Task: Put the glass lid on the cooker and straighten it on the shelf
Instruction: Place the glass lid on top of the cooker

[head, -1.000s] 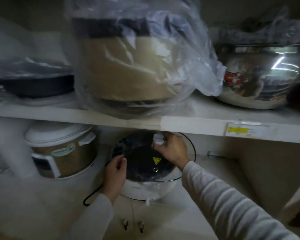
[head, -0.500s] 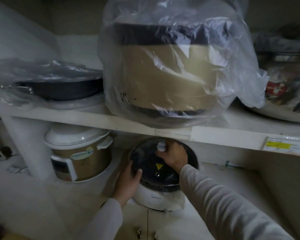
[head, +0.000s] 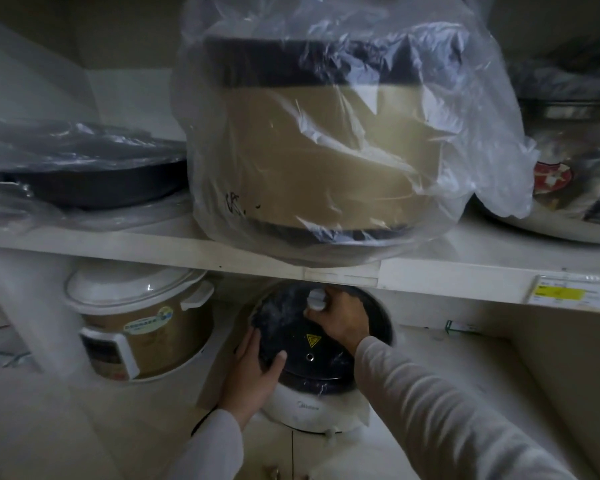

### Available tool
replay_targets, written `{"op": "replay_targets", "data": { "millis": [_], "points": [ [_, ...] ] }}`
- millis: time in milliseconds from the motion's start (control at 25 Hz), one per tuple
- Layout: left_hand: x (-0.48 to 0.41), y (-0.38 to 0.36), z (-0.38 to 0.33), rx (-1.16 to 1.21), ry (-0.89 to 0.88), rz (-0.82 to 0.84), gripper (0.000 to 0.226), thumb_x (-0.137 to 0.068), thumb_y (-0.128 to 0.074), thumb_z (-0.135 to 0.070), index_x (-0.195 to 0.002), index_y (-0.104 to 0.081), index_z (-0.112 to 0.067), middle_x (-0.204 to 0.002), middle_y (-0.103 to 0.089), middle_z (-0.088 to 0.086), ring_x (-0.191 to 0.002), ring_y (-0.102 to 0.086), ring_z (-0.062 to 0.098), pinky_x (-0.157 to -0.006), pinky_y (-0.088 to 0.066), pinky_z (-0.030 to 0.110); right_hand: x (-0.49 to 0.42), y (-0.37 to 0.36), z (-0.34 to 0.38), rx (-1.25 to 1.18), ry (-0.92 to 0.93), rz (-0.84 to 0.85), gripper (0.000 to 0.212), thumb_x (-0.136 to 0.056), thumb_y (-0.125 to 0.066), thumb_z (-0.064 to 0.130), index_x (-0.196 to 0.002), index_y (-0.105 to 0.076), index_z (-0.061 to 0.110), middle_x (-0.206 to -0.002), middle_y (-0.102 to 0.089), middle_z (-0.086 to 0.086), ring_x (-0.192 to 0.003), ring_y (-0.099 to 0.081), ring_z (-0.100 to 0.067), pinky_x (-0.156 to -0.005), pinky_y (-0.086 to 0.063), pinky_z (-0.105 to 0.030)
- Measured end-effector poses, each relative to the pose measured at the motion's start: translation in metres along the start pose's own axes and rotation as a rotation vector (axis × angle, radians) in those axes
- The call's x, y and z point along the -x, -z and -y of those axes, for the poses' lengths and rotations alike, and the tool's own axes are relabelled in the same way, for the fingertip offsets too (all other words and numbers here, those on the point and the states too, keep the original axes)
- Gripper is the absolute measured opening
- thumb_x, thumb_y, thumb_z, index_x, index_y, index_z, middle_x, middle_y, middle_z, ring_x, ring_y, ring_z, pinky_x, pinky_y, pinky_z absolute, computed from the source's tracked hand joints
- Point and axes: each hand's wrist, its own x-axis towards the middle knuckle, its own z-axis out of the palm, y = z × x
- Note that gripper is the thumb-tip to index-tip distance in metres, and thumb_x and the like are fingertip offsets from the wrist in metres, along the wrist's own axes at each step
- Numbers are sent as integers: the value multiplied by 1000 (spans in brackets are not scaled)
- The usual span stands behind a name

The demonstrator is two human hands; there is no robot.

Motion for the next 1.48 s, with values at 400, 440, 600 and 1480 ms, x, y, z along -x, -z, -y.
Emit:
{"op": "replay_targets", "data": {
  "millis": [400, 440, 600, 1480],
  "points": [
    [-9, 7, 8, -79, -17, 57, 75, -80, -58, -63, -145, -31, -37, -154, -31, -8, -136, -38, 19, -107, -42, 44, -6, 8, -8, 29, 48, 115, 67, -59, -65, 71, -114, -61, 33, -113, -73, -3, -107, -66, -29, -95, -53, -46],
    [-11, 8, 8, -92, -19, 70, 74, -78, -58, -65, -143, -33, -38, -152, -33, -7, -134, -41, 19, -105, -44, 44, -7, 9, -9, 24, 52, 134, 66, -61, -66, 70, -115, -60, 33, -115, -73, -4, -109, -66, -29, -97, -52, -46],
    [-18, 15, 9, -146, -27, 108, 73, -76, -57, -69, -139, -36, -38, -144, -42, -5, -127, -46, 19, -99, -47, 44, -2, 20, -27, 145, 71, 254, 82, -69, -56, 78, -139, -36, 40, -147, -51, -5, -134, -47, -31, -113, -36, -53],
    [-94, 16, -5, -353, -80, 316, 93, -67, -40, -91, -142, -35, -37, -151, -42, -5, -136, -40, 19, -111, -35, 45, 61, 20, -76, 132, -150, 134, 106, -78, -46, 80, -155, -6, 20, -167, 2, -7, -153, 2, -29, -121, -19, -49]
  ]
}}
